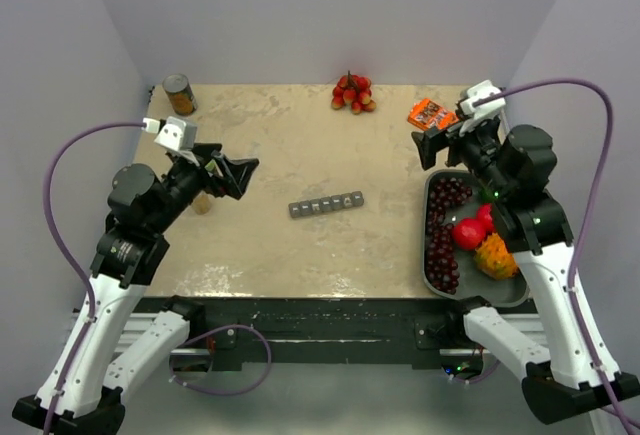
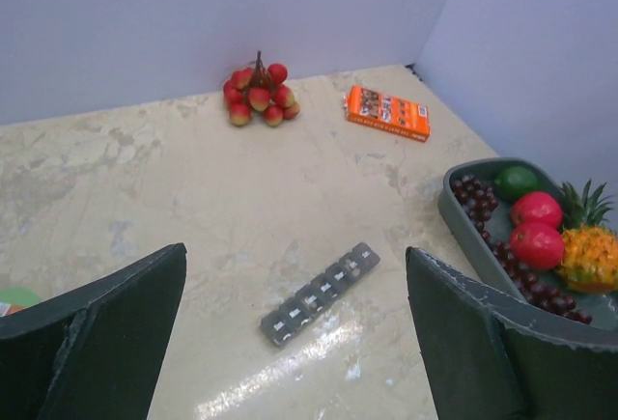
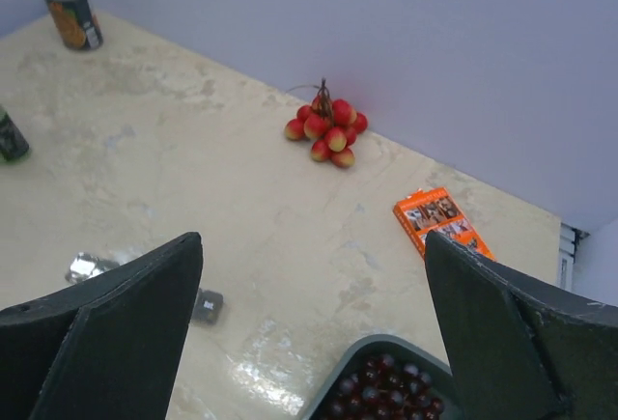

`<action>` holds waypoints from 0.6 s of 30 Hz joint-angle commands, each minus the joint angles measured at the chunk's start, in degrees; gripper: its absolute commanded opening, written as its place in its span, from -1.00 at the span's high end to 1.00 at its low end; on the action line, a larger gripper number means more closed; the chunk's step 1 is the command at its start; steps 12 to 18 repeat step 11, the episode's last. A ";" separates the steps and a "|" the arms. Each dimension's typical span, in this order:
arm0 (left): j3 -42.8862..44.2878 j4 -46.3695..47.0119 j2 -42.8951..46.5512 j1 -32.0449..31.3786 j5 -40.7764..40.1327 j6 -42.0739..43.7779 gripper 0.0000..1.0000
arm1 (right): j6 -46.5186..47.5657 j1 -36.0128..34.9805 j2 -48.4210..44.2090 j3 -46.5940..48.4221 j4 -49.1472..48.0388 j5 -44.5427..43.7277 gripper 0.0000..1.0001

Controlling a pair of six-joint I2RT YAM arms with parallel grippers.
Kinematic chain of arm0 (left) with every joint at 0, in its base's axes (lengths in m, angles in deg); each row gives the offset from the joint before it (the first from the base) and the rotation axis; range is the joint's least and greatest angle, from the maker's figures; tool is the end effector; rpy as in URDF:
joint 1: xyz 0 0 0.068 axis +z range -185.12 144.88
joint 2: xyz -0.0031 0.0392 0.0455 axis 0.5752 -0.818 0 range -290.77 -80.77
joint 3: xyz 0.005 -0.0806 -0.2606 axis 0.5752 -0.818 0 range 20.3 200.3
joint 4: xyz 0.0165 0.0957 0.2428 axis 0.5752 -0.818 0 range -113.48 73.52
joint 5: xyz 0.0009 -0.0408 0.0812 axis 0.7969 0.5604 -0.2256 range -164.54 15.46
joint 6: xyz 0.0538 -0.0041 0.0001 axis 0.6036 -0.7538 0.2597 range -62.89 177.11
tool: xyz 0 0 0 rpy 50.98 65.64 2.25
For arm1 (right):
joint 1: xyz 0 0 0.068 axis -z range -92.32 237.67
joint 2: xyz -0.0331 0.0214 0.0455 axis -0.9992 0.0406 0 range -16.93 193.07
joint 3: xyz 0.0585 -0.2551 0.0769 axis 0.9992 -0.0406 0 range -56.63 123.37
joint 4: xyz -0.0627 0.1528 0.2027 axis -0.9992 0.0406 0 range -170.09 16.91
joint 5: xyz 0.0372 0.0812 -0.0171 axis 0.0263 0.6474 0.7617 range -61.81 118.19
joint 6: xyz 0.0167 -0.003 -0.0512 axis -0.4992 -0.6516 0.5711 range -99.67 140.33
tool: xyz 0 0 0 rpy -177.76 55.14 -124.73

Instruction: Sort the pills into containers

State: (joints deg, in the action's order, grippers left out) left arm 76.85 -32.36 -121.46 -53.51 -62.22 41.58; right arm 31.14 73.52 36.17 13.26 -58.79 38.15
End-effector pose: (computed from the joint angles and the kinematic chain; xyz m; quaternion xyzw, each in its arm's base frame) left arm 0.1379 -0.0539 0.4102 0.0934 0.7010 -0.2777 0.6503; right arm 0.1803 0.0520 0.4443 -0.2156 0.7016 0.0835 0.6740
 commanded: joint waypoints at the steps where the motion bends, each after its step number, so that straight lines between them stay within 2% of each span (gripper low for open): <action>1: 1.71 -4.68 1.13 0.38 -0.19 1.29 -0.99 | -10.19 -0.17 -0.62 2.71 2.17 -8.19 -0.98; 18: 3.12 -6.88 2.54 0.38 -0.10 2.08 -0.99 | -8.87 1.67 -1.86 2.97 3.58 -6.27 -0.98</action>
